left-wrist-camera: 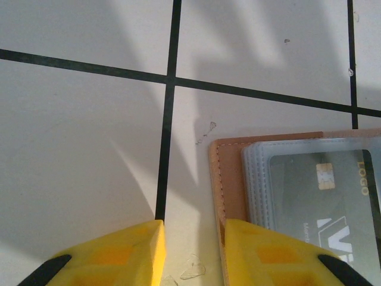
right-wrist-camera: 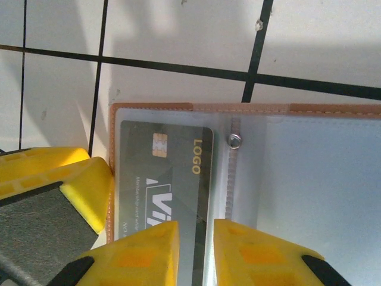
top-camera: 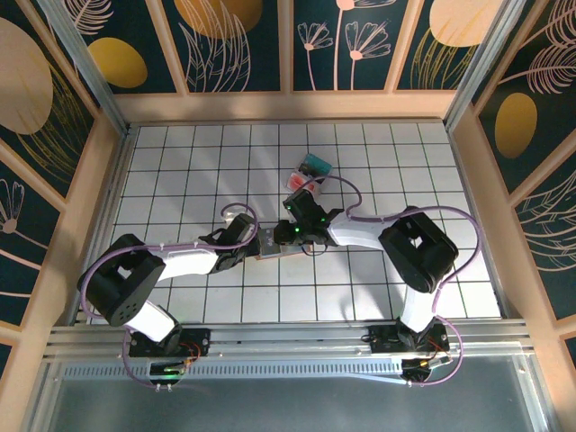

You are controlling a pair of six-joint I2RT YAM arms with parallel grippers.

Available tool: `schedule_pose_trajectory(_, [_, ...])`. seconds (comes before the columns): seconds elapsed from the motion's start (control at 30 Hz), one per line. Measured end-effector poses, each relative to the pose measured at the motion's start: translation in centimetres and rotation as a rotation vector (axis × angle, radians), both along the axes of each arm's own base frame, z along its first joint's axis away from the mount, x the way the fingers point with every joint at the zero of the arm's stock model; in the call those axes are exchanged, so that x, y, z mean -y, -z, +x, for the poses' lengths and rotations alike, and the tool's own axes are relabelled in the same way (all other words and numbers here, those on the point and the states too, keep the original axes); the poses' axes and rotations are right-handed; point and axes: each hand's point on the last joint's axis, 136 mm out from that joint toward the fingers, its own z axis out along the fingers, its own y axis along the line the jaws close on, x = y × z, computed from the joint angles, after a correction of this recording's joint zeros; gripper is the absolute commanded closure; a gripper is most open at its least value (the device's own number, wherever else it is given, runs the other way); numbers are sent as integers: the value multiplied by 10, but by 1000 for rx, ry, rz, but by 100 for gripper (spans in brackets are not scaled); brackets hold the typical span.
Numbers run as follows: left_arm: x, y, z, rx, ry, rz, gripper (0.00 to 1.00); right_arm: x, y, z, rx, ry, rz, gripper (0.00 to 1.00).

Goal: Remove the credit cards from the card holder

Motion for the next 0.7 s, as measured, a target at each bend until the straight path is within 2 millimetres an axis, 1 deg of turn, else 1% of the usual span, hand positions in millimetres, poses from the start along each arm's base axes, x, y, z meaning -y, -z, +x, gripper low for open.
schedule_pose_trajectory(0.13, [-1,1,0,1,-4,7,74,-2,5,-1,-10,-10,9,78])
schedule_pose_trajectory(0.27, [-2,1,0,1,-5,9,77,-5,5,-2,-14,-18,21,78])
schedule_pose_trajectory(0.5, [0,1,2,8,-4,2,82,-11,2,-3,-18,-34,52,79])
schedule_pose_trajectory(0.7, [2,1,4,13,-4,-5,83,-15,-2,-3,-13,-46,77,79])
